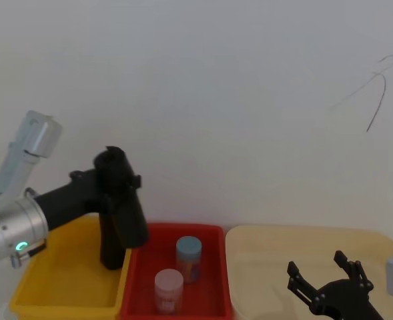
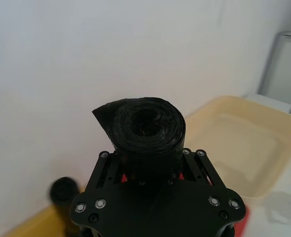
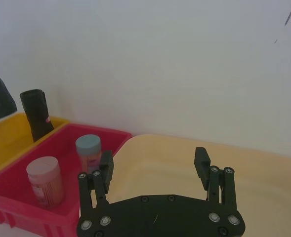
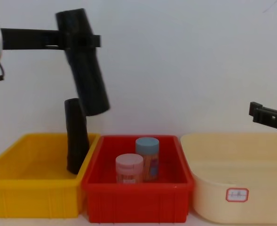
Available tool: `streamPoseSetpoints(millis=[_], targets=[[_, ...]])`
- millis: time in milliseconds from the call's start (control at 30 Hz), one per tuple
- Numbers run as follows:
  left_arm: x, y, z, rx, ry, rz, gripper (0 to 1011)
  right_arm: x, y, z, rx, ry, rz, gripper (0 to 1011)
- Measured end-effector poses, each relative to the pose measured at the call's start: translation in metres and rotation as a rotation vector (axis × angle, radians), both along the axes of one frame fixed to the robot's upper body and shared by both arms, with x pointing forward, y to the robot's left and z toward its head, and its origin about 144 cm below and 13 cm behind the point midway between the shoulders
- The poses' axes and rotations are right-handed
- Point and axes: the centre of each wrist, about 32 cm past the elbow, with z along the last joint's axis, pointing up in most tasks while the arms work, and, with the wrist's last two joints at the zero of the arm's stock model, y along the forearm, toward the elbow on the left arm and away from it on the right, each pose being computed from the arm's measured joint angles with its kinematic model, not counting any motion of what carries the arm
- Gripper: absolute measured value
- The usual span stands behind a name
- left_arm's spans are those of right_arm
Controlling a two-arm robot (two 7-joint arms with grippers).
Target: Pick up the garbage bag with the one hand and transfer it to the other hand.
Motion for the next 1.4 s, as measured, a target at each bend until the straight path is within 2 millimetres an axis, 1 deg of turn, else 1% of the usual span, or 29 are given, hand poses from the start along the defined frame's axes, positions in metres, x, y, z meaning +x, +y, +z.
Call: streamPoseSetpoints(millis=[233, 367, 667, 967, 1400], targets=[[0.002, -0.020, 0.000, 0.005, 0.053, -0.104, 446, 0.000, 0.000, 0.000, 0.000, 0.000, 0.000, 1001], [0.004, -0.034, -0.003, 0.019, 0.085, -0.160, 446, 0.000, 0.000, 0.000, 0.000, 0.000, 0.000, 1001], [0.005, -0.056, -0.007, 0.054, 0.111, -0.229, 446, 0.000, -0.001, 0.001, -0.005, 0.004, 0.009, 1001], [0.005, -0.066, -0.010, 0.076, 0.121, -0.262, 446, 0.001, -0.004, 0.008, -0.033, 0.044, 0.076, 1001], [0.005, -0.073, -0.012, 0.089, 0.126, -0.282, 446, 0.006, -0.005, 0.027, -0.068, 0.108, 0.239, 1001]])
